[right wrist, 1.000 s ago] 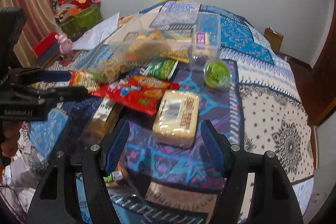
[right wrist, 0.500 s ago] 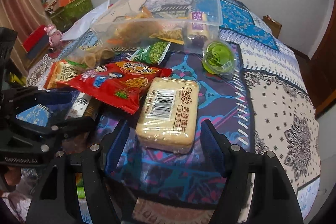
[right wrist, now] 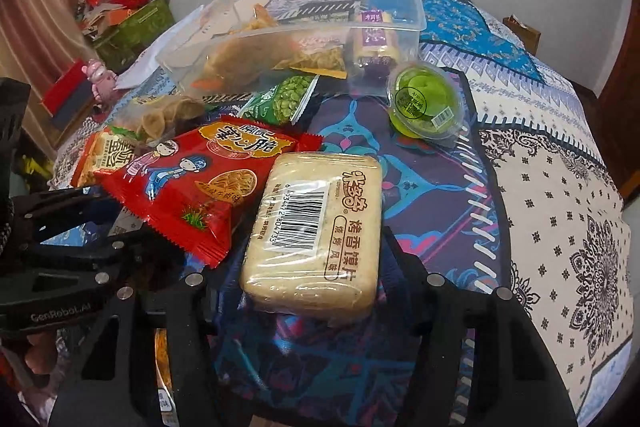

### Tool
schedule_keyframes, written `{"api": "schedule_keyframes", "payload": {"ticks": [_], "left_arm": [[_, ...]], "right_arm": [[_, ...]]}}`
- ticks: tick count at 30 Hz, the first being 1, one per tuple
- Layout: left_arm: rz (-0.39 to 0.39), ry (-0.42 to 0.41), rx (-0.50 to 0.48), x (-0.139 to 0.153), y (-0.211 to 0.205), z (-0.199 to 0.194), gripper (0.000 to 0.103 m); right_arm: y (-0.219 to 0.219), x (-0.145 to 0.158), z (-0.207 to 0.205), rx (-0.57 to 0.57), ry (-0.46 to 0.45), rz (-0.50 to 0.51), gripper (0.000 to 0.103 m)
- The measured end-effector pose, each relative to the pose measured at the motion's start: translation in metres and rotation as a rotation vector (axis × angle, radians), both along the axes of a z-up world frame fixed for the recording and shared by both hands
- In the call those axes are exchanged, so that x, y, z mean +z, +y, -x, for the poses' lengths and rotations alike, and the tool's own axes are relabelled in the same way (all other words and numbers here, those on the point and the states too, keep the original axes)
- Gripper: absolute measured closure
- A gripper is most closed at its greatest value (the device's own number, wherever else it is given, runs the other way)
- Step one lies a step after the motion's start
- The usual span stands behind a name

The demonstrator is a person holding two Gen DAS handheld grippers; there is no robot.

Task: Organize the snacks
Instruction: 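Grasp the round biscuit roll with left tool while right tool grasps the cake bar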

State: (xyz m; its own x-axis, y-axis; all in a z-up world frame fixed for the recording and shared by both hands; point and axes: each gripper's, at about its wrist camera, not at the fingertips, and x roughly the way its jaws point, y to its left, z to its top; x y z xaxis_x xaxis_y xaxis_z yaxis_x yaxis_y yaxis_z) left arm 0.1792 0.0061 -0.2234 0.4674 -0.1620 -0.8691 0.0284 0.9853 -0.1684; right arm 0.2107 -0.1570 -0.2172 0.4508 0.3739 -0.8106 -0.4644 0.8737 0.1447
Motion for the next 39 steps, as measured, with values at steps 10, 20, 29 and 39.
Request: {"api": "schedule_keyframes", "payload": {"ticks": [10, 20, 29, 39], "left_arm": [[0.012, -0.001, 0.028, 0.012, 0.012, 0.016, 0.068], [0.000, -0.042, 0.031, 0.031, 0.015, 0.037, 0.068], [0.030, -0.126, 0.032, 0.068, 0.015, 0.039, 0.068], [0.049, -0.212, 0.038, 0.106, 0.015, 0.014, 0.068]], "right_arm": [[-0.018, 0.009, 0.008, -0.027, -0.021, -0.012, 0.051], [-0.037, 0.026, 0.014, -0.067, -0.053, -0.040, 0.051], [-0.041, 0.055, 0.016, -0.084, -0.112, -0.089, 0.051], [-0.021, 0.082, 0.000, -0.062, -0.186, -0.125, 0.051]]}}
